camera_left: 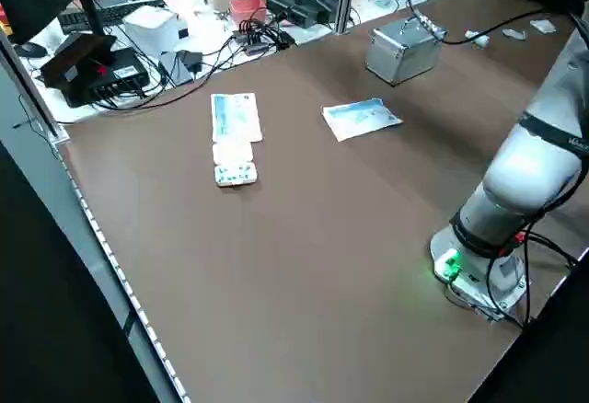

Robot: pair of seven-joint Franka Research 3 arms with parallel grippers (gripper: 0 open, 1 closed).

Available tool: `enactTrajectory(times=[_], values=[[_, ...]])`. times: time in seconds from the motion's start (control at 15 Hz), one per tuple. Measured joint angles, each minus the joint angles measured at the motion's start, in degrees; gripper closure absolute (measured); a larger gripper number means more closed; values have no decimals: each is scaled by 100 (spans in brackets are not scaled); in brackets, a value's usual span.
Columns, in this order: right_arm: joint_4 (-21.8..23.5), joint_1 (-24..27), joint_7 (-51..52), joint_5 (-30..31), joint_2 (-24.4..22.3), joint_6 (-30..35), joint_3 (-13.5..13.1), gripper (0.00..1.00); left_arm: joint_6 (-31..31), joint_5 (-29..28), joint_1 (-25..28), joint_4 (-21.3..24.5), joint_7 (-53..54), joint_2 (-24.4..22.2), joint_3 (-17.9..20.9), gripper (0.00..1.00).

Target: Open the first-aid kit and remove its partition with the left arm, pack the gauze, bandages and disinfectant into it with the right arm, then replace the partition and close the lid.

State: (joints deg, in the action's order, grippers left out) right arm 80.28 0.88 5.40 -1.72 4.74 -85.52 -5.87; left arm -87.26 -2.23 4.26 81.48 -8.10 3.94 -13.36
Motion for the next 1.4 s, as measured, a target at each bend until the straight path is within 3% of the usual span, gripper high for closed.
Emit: enactTrajectory(times=[0.67,1.0,1.4], values=[[9,0,6,0,0,1,2,1,114,0,-39,22,25,98,-13,0],[48,-1,6,0,9,-15,3,1,-171,0,-382,44,-124,832,-171,0],[182,84,1,1,465,-81,-19,1,-519,8,-875,44,-1607,1236,-275,0]])
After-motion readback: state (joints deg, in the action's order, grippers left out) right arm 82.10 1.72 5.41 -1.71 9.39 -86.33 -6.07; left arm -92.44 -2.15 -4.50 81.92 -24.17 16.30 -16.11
